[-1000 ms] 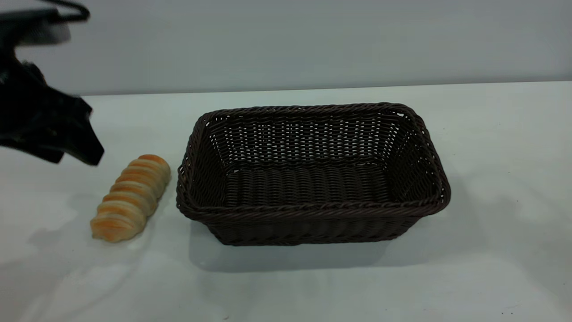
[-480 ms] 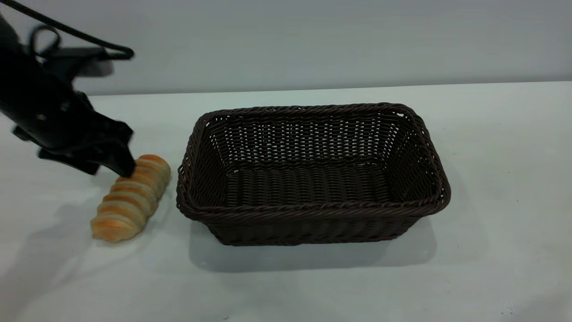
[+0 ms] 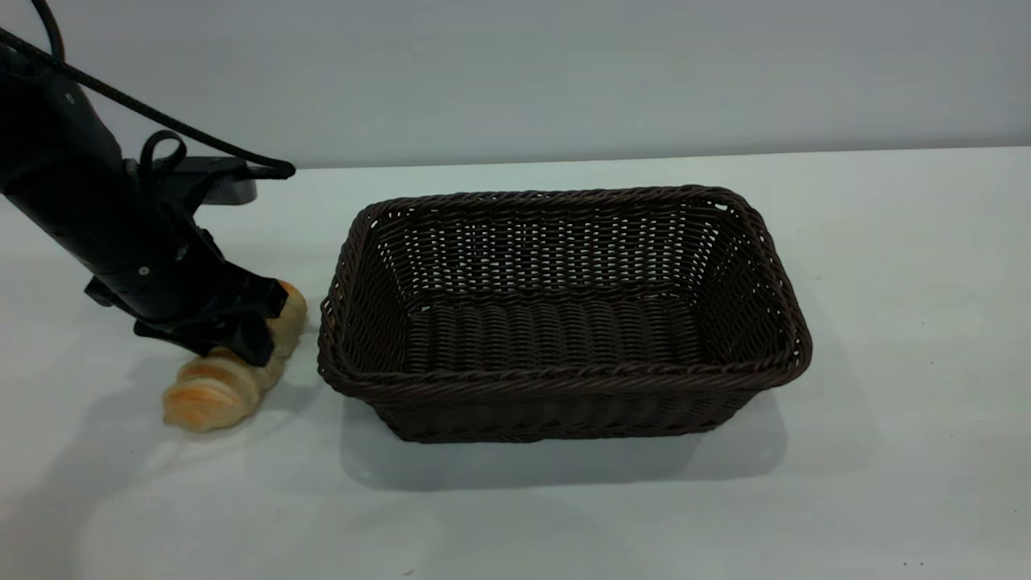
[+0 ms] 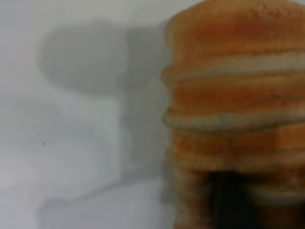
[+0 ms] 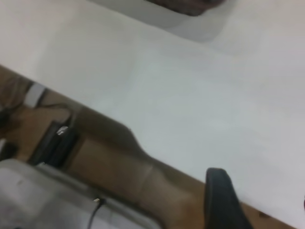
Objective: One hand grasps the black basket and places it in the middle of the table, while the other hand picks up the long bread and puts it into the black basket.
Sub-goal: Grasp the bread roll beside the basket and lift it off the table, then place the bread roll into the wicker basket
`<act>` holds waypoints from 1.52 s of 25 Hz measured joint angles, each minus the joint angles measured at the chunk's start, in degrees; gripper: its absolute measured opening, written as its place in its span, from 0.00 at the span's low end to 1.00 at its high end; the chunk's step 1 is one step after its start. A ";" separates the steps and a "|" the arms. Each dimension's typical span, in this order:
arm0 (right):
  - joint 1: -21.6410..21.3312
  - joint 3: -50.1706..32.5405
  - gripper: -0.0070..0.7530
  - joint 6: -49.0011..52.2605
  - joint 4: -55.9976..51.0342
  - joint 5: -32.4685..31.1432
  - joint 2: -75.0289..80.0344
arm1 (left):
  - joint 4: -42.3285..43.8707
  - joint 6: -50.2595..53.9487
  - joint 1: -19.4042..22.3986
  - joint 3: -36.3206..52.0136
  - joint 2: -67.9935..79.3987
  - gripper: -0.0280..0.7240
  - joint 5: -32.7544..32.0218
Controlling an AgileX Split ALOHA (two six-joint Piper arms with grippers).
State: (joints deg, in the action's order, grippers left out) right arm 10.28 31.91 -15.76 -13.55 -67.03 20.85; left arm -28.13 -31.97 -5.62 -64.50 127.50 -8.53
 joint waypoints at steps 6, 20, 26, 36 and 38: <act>0.00 -3.41 0.57 3.54 2.67 0.01 -9.79 | 0.66 0.00 0.05 0.00 -0.48 0.16 -0.34; 0.00 -4.75 0.57 5.57 7.62 1.67 -12.39 | 5.14 -7.08 -6.11 0.18 -22.64 0.14 -8.09; 0.00 -4.79 0.57 5.74 7.62 1.69 -12.39 | 5.14 -9.49 -21.45 0.22 -22.16 0.14 -1.98; 0.00 -4.85 0.55 5.76 7.66 1.69 -12.39 | 5.03 -19.02 -31.41 0.30 -6.04 0.14 16.38; 0.00 -4.85 0.55 5.76 7.66 1.69 -12.39 | 4.85 -19.02 -31.41 0.30 -4.58 0.14 19.41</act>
State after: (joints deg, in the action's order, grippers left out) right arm 10.28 27.06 -10.01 -5.89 -65.34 8.46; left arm -23.29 -50.99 -37.03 -64.20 122.92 10.88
